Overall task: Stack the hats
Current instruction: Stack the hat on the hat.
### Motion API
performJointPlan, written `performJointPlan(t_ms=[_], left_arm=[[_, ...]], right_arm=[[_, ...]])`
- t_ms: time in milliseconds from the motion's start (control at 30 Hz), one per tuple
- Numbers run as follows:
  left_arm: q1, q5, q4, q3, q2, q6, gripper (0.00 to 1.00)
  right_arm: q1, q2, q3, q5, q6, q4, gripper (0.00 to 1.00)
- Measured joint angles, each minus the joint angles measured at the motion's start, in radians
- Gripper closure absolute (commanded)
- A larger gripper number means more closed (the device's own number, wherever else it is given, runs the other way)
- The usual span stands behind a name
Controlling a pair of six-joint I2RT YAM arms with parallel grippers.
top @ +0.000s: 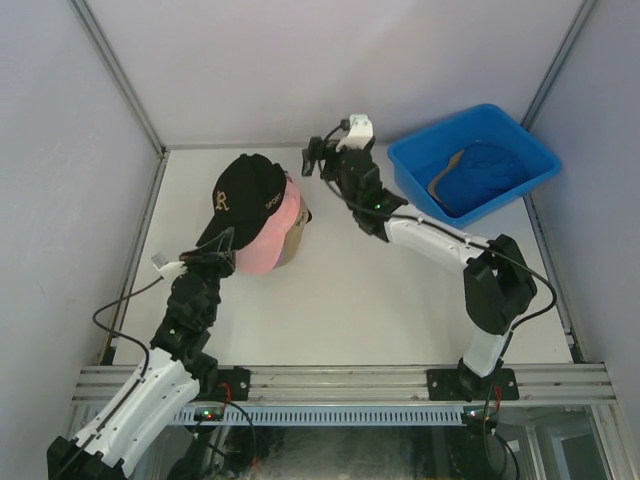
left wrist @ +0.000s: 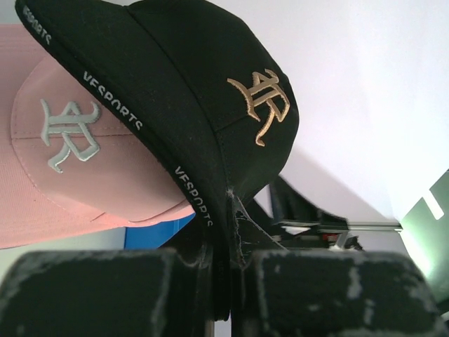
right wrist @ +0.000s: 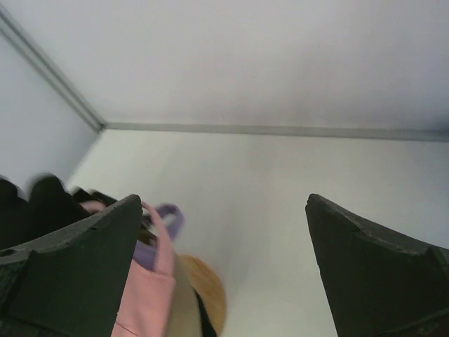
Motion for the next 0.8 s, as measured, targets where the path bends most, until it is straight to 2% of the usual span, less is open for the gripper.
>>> performJointPlan(t_ms=[200, 433, 533, 633, 800], left_arm=[[0.0, 0.0, 0.049, -0.057, -0.008, -0.026, 1.0], [0.0, 0.005, 0.16, -0.135, 0.008, -0.069, 1.0], [0.0, 0.008, 0.185, -0.146, 0.017, -0.077, 1.0], [0.0, 0.009, 0.195, -0.151, 0.019, -0.078, 1.0], [0.0, 0.011, 0.205, -0.158, 0.019, -0.078, 1.0]], right_arm=[[-0.106, 0.024, 0.267, -0.271, 0.143, -0.2, 0.0], [-0.153, 0.232, 0.696, -0.548, 0.221, -0.462, 0.0], [-0.148, 0.325, 0.827, -0.631, 0.238, -0.575, 0.0], [-0.145, 0.389, 0.887, -0.702, 0.254, -0.669, 0.0], [-0.141, 0.444, 0.893, -0.784, 0.269, -0.772, 0.0]])
